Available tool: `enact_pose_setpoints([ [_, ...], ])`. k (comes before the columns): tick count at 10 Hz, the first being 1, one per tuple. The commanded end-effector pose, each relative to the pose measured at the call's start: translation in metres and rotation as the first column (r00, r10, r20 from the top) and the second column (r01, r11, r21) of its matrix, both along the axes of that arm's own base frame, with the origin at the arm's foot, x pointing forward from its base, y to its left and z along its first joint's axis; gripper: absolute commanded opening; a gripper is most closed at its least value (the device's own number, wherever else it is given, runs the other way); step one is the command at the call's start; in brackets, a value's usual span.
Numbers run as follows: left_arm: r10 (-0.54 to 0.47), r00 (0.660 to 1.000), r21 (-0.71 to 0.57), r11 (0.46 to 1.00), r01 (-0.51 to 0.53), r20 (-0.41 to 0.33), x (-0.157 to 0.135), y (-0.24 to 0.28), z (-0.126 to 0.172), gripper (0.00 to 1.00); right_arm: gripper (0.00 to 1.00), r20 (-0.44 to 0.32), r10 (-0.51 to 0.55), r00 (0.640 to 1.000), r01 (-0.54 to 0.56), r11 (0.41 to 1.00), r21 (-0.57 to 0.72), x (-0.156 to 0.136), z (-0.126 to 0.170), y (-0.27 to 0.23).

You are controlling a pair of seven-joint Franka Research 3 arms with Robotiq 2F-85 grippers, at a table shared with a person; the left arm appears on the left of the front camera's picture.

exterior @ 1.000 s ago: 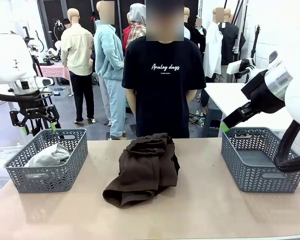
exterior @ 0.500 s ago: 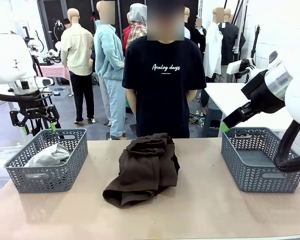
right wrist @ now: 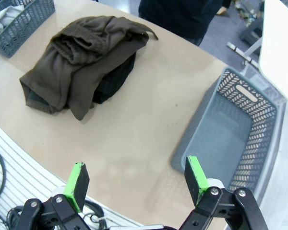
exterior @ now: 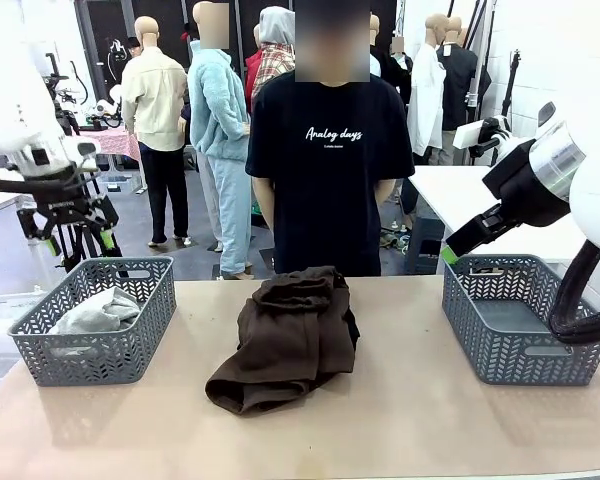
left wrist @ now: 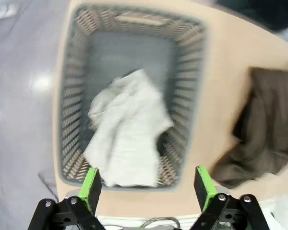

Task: Sort the tops and bottoms.
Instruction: Lift clothes from the center of the table with your right hand.

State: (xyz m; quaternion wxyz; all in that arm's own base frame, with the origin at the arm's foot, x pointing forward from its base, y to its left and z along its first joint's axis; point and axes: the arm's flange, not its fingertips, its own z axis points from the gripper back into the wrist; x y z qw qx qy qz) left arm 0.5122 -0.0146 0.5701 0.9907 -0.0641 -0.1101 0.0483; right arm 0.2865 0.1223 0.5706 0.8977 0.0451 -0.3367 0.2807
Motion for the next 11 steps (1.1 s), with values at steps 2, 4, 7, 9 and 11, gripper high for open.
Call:
enact_pose_setpoints([
  [2, -0.276, 0.938, -0.204, 0.926, 0.319, 0.211, -0.074, -0.052, 0.067, 1.00, 1.00, -0.005, 0.001, 1.000, -0.001, 1.000, 0.001, 0.001, -0.001, 0.000],
  [4, -0.319, 0.920, -0.237, 0.898, 0.370, 0.228, -0.096, -0.066, 0.067, 1.00, 1.00, -0.005, 0.001, 1.000, -0.001, 1.000, 0.001, 0.001, -0.001, 0.000],
  [7, -0.308, 0.919, -0.228, 0.903, 0.363, 0.244, -0.106, -0.085, 0.087, 1.00, 1.00, -0.005, 0.001, 1.000, -0.001, 1.000, 0.001, 0.001, -0.001, 0.000],
  [9, -0.308, 0.919, -0.228, 0.903, 0.363, 0.244, -0.106, -0.085, 0.087, 1.00, 1.00, -0.005, 0.001, 1.000, -0.001, 1.000, 0.001, 0.001, -0.001, 0.000],
  [11, -0.456, 0.852, -0.181, 0.843, 0.506, 0.256, -0.116, -0.098, 0.058, 1.00, 1.00, -0.005, 0.001, 1.000, -0.001, 1.000, 0.001, 0.001, -0.001, 0.000],
])
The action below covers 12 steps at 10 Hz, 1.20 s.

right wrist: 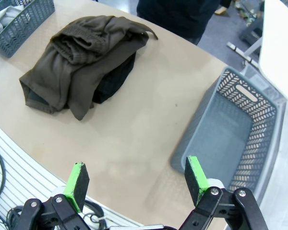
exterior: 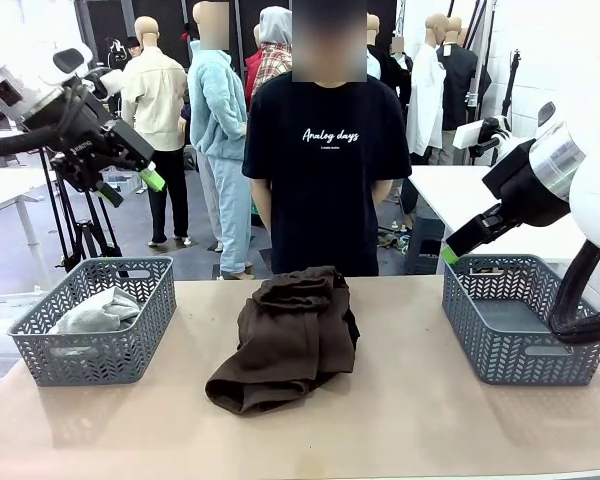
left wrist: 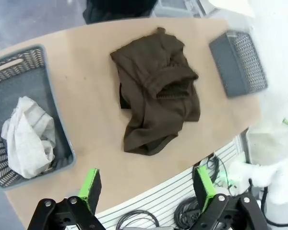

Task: Sort the tops and bottoms.
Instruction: Lift clothes from the center of the table with your right hand.

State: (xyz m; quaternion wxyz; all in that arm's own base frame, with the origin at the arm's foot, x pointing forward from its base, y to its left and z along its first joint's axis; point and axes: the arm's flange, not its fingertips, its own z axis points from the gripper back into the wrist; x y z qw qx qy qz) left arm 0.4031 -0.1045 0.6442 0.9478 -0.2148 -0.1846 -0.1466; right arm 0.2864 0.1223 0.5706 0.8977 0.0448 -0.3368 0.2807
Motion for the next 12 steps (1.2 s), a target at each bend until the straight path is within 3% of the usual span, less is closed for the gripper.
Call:
enact_pose_setpoints([
  [1, -0.214, 0.976, 0.026, 0.977, 0.213, 0.041, -0.015, -0.021, -0.025, 1.00, 1.00, -0.005, 0.002, 1.000, -0.002, 1.000, 0.001, 0.001, -0.001, 0.000],
  [4, -0.304, 0.950, 0.043, 0.952, 0.302, 0.067, -0.026, -0.036, -0.034, 1.00, 1.00, -0.005, 0.002, 1.000, -0.002, 1.000, 0.001, 0.001, -0.001, 0.000],
  [5, -0.343, 0.939, 0.078, 0.938, 0.339, 0.041, -0.029, -0.037, -0.037, 1.00, 1.00, -0.005, 0.002, 1.000, -0.002, 1.000, 0.001, 0.001, -0.001, 0.000],
  [12, -0.320, 0.947, 0.072, 0.946, 0.317, 0.037, -0.026, -0.044, -0.035, 1.00, 1.00, 0.000, 0.000, 1.000, 0.000, 1.000, 0.000, 0.000, 0.000, 0.000],
])
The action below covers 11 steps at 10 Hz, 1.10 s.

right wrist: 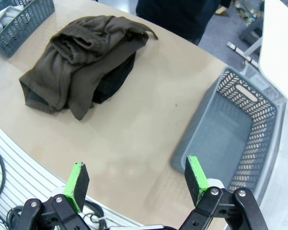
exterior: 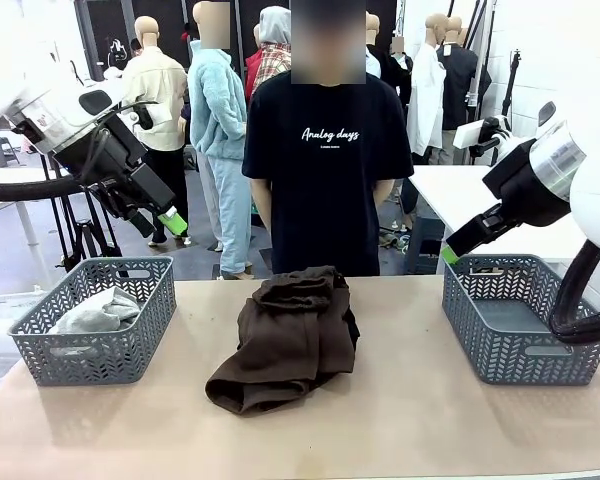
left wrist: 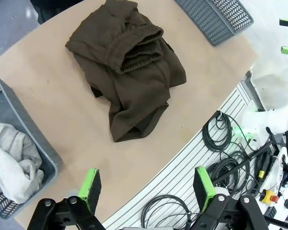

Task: Sort the tops and bottoms.
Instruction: Lift clothes from the center of the table with your right hand.

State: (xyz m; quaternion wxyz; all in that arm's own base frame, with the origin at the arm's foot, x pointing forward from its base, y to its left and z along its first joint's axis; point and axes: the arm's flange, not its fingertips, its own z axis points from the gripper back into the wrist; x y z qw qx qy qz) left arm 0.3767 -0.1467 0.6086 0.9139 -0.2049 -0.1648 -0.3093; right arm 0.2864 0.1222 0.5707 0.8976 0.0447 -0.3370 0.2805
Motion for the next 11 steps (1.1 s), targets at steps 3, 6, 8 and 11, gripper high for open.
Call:
enact_pose_setpoints([
  [3, 0.000, 1.000, -0.005, 1.000, 0.000, -0.001, 0.000, -0.002, 0.001, 1.00, 1.00, 0.012, 0.112, 0.994, -0.113, 0.988, 0.106, 0.038, 0.012, 0.004],
  [6, 0.000, 1.000, -0.005, 1.000, 0.000, -0.001, 0.000, -0.002, 0.001, 1.00, 1.00, -0.081, 0.202, 0.976, -0.189, 0.971, 0.146, 0.110, 0.006, 0.020],
  [8, 0.000, 1.000, -0.005, 1.000, 0.000, -0.001, 0.000, -0.002, 0.001, 1.00, 1.00, -0.101, 0.197, 0.975, -0.187, 0.977, 0.101, 0.144, -0.002, 0.035],
  [11, 0.000, 1.000, -0.005, 1.000, 0.000, -0.001, 0.000, -0.002, 0.001, 1.00, 1.00, -0.102, 0.178, 0.979, -0.168, 0.981, 0.096, 0.145, -0.012, 0.042],
])
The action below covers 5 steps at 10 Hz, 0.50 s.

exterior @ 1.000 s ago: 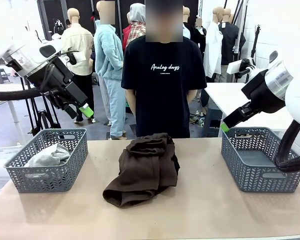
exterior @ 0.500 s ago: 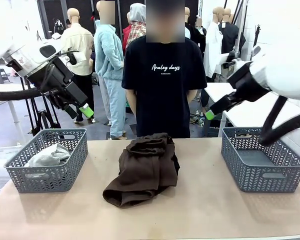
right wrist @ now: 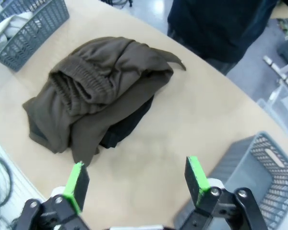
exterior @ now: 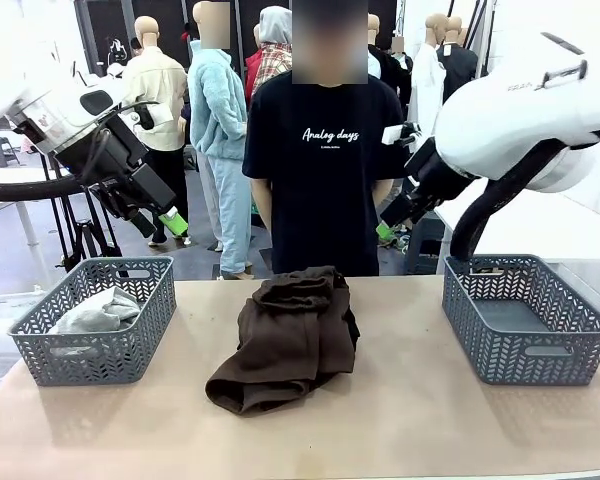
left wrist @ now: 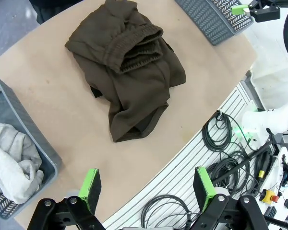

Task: Sort the tops and bottoms.
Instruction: Lift clothes from the center of the table with your right hand.

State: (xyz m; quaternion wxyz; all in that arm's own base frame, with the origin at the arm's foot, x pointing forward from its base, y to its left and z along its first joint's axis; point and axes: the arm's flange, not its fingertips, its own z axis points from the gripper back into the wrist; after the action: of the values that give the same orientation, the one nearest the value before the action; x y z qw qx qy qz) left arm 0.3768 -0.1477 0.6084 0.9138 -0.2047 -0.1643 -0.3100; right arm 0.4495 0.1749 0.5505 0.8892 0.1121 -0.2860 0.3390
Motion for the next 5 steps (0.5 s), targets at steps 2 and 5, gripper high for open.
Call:
enact_pose_setpoints([
  [2, 0.001, 1.000, -0.006, 1.000, -0.001, 0.000, 0.000, -0.001, 0.001, 1.00, 1.00, 0.006, 0.013, 1.000, -0.013, 0.999, 0.034, -0.018, 0.008, -0.011],
  [5, 0.001, 1.000, -0.006, 1.000, -0.001, 0.000, 0.000, -0.001, 0.001, 1.00, 1.00, 0.009, 0.017, 1.000, -0.017, 1.000, 0.001, -0.010, 0.009, 0.000],
])
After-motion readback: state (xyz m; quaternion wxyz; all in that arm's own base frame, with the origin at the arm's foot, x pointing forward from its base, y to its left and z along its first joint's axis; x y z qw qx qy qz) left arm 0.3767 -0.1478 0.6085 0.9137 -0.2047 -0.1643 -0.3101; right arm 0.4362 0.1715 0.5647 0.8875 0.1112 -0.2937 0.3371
